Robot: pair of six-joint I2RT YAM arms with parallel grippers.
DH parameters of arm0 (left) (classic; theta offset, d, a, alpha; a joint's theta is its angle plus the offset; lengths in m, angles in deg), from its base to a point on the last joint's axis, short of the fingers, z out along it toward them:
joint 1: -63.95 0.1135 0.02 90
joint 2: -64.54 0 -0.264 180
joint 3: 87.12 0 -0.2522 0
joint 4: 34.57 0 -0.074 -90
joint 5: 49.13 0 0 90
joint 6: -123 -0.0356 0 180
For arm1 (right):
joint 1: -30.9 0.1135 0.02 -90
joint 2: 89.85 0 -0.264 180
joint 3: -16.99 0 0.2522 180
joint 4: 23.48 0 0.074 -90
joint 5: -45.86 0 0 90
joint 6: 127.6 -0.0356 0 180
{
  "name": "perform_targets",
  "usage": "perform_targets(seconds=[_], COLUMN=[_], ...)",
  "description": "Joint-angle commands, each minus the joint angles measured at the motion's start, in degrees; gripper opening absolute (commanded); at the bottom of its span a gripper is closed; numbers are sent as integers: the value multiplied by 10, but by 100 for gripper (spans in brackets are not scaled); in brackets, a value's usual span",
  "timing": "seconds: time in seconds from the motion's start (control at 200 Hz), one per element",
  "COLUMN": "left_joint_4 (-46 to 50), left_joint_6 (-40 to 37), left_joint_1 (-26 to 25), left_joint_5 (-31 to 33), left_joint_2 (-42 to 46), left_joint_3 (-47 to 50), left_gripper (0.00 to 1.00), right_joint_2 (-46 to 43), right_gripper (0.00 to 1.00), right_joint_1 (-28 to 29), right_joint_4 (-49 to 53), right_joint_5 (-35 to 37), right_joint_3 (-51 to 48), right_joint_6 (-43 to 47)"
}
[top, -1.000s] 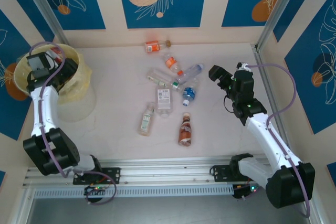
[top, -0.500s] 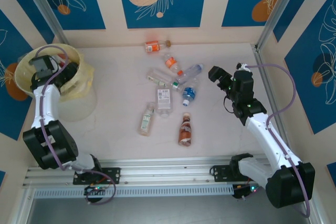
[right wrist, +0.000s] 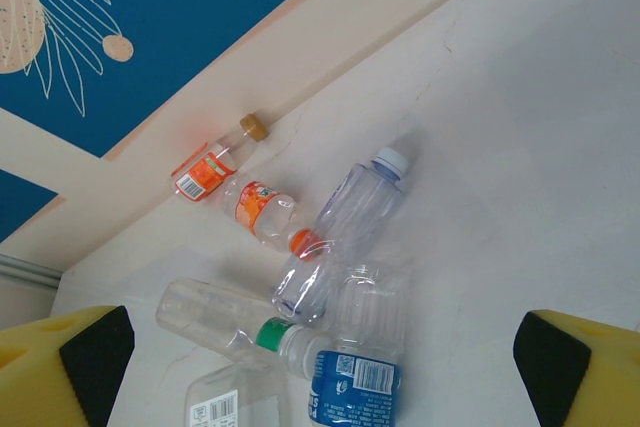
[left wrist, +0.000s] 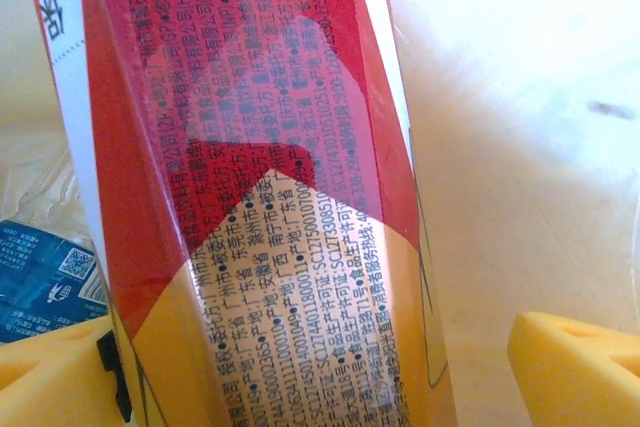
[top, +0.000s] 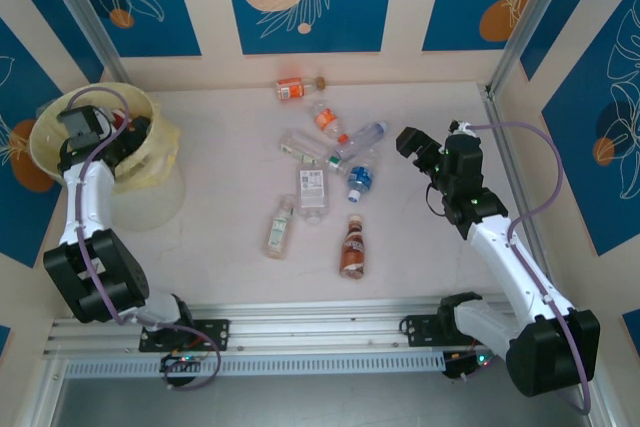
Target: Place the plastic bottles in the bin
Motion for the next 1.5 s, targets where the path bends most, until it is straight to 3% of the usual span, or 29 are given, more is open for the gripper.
perform_targets(seconds=[0.0, 0.57, 0.68, 0.875, 0.995, 1.225, 1.365, 1.42, 1.495], left_joint_4=[16, 27, 18, -22, -23, 1, -11, -23, -76], left_joint_6=[-11, -7, 4, 21, 17, -23, -25, -26, -30], left_joint_1=[2, 4, 5, -5, -51, -226, -285, -300, -312], left_joint_5=[0, 60, 73, 23, 3, 24, 7, -12, -89], left_joint_2=[11, 63, 104, 178, 193, 165, 143, 136, 132], left_joint_3=[-16, -68, -64, -47, -47, -84, -91, -87, -63], left_gripper=[97, 100, 100, 100, 100, 100, 100, 100, 100], right_joint_2=[-3, 5, 21, 43, 35, 37, 41, 37, 35], right_gripper=[100, 100, 99, 99, 100, 100, 100, 99, 98], right_joint_1=[-3, -3, 3, 57, 95, 194, 258, 283, 319], right_joint_4=[-1, 9, 63, 229, 273, 309, 326, 314, 300], right_joint_5=[-4, -12, -17, 12, 11, -4, 10, 6, 8], right_joint_3=[12, 10, 10, 13, 0, -35, -45, -52, -52], right_joint_6=[-11, -14, -21, -5, -28, -97, -139, -145, -140])
